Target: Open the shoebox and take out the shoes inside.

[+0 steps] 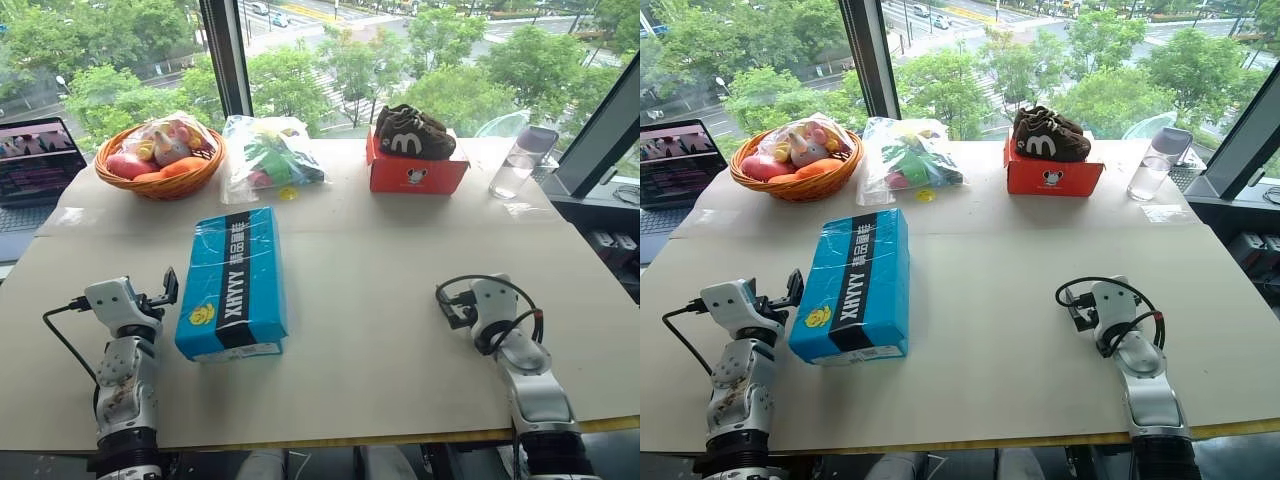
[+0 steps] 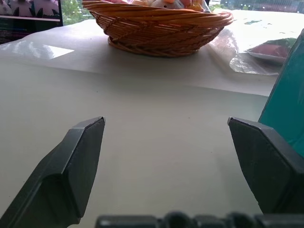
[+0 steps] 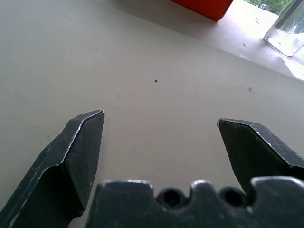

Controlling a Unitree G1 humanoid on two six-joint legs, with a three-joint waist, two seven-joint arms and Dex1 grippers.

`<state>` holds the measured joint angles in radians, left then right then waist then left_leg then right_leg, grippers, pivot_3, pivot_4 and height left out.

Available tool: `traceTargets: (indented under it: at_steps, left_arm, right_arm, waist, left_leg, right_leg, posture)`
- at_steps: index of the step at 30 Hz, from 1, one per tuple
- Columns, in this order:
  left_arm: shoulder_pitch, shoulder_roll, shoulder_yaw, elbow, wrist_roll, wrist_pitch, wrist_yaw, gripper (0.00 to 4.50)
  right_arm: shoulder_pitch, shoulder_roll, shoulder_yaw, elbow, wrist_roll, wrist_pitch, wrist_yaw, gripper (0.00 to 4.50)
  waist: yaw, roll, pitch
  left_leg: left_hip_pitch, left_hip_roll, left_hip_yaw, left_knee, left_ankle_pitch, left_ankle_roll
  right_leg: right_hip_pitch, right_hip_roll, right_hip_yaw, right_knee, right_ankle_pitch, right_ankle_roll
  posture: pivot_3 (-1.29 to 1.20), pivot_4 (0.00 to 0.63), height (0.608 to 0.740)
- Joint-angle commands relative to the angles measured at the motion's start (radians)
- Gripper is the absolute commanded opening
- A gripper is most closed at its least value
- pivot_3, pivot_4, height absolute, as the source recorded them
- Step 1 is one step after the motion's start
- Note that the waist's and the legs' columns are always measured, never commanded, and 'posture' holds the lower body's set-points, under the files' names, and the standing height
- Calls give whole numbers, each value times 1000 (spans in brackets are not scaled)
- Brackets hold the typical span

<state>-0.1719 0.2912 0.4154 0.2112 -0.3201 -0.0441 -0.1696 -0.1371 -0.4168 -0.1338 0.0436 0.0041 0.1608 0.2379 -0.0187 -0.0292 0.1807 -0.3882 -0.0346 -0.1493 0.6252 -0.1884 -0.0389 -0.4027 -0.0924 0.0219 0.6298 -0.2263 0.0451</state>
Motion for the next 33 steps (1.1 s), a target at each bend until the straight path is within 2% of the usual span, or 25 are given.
traceTargets:
  at_steps: [1,5,9,12,13,15,16,17,19,23,28,33]
  left_arm:
    - [0,13,13,-40,-25,-8,-23,4436]
    - [1,51,8,-22,-43,9,-93,4436]
    - [18,193,11,21,-94,71,-310,4436]
    - [85,368,-20,-6,-123,109,-589,3786]
    - [102,406,-31,-15,-126,114,-648,3306]
    - [122,504,-51,-9,-106,109,-760,2768]
    - [122,541,-59,-1,-94,104,-799,2287]
    - [116,575,-69,9,-87,103,-837,2012]
    - [98,604,-81,24,-91,116,-880,1404]
    - [36,634,-140,49,-74,127,-961,15]
    - [-22,630,-177,86,-46,121,-982,15]
    - [-29,633,-187,94,-8,114,-965,15]
  right_arm:
    - [-8,-7,0,7,-6,-7,5,4500]
    - [-23,-16,-7,2,2,3,17,4500]
    - [-53,-43,-12,-61,59,42,97,4500]
    - [-72,-92,33,-152,124,101,244,3829]
    - [-76,-107,47,-172,135,116,281,3432]
    - [-101,-146,99,-223,170,157,385,2862]
    - [-117,-162,123,-242,185,171,431,2458]
    - [-140,-178,152,-258,196,182,478,2124]
    - [-176,-194,187,-265,202,192,530,1527]
    - [-322,-169,309,-199,178,157,646,18]
    - [-442,-89,392,-74,122,96,655,18]
    - [-482,-44,429,35,63,68,639,18]
  waist:
    - [0,0,0]
    - [-1,0,0]
    - [-10,1,0]
    - [-24,2,2]
    - [-28,3,2]
    - [-27,5,3]
    - [-27,5,4]
    - [-26,6,4]
    - [-25,6,5]
    - [-23,7,6]
    - [-25,7,6]
    - [-25,7,6]
  left_leg:
    - [0,0,0,0,0,0]
    - [0,0,0,0,0,0]
    - [0,0,0,-1,0,0]
    - [-1,0,0,-1,0,0]
    - [-2,0,0,-2,0,0]
    - [-1,0,0,-3,0,0]
    - [-1,0,0,-2,0,0]
    - [-1,1,0,-3,0,0]
    - [-1,1,0,-3,0,0]
    - [-2,1,0,-3,0,0]
    - [-4,1,0,-3,0,0]
    - [-12,1,0,-2,0,-1]
  right_leg:
    - [0,0,0,0,0,0]
    - [0,0,0,0,0,0]
    - [-1,0,0,0,0,0]
    - [-2,0,0,0,0,0]
    - [-3,0,0,0,-1,-1]
    - [-3,0,0,0,-1,-1]
    - [-3,0,0,0,-1,-1]
    - [-3,0,0,0,-1,-2]
    - [-3,0,0,1,-1,-2]
    - [-4,0,-1,0,-3,-5]
    - [-8,1,-1,1,-1,-2]
    - [-19,1,0,5,0,-4]
  posture:
    - [0,150,740]
    - [0,150,740]
    - [0,150,740]
    - [0,150,740]
    - [0,150,740]
    - [0,150,740]
    - [0,150,740]
    - [0,150,740]
    - [0,150,740]
    - [0,150,740]
    - [0,150,740]
    - [0,150,740]
